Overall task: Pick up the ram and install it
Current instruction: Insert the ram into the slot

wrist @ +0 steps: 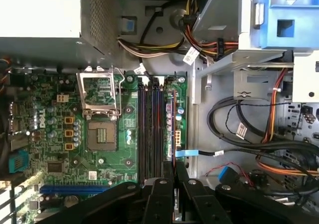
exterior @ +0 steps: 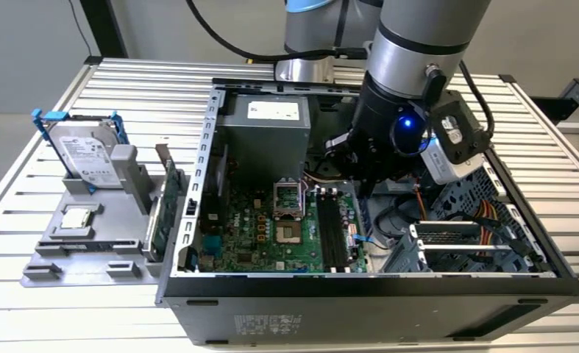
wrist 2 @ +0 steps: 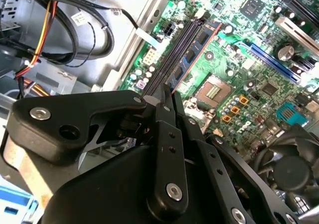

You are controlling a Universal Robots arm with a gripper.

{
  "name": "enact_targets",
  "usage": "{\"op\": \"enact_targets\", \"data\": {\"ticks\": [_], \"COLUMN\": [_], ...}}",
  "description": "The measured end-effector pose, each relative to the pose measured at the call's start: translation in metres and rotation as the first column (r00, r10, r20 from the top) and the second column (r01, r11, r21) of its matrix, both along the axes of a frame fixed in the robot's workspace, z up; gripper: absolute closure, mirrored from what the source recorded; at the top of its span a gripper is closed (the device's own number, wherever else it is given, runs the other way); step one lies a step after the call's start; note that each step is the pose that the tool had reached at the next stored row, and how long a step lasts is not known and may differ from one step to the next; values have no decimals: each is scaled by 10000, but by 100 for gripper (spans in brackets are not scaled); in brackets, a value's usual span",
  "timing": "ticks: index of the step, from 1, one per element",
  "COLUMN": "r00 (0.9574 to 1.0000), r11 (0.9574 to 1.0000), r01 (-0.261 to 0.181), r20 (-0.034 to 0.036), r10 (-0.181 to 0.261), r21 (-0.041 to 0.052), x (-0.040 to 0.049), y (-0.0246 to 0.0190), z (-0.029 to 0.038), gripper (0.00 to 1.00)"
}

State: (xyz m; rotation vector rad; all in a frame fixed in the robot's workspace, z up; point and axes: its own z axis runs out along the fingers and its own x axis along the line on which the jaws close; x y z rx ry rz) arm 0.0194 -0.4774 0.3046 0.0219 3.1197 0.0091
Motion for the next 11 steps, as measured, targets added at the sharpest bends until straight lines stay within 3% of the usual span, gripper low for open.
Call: {"op": "enact_targets", "data": {"ticks": [11], "r00": [10000], "r11": [10000], "r01": [0], "r20": [0], "r10": [0], "r21": [1], "x": [0], "y": [6], "z": [-199], "gripper": [100]}}
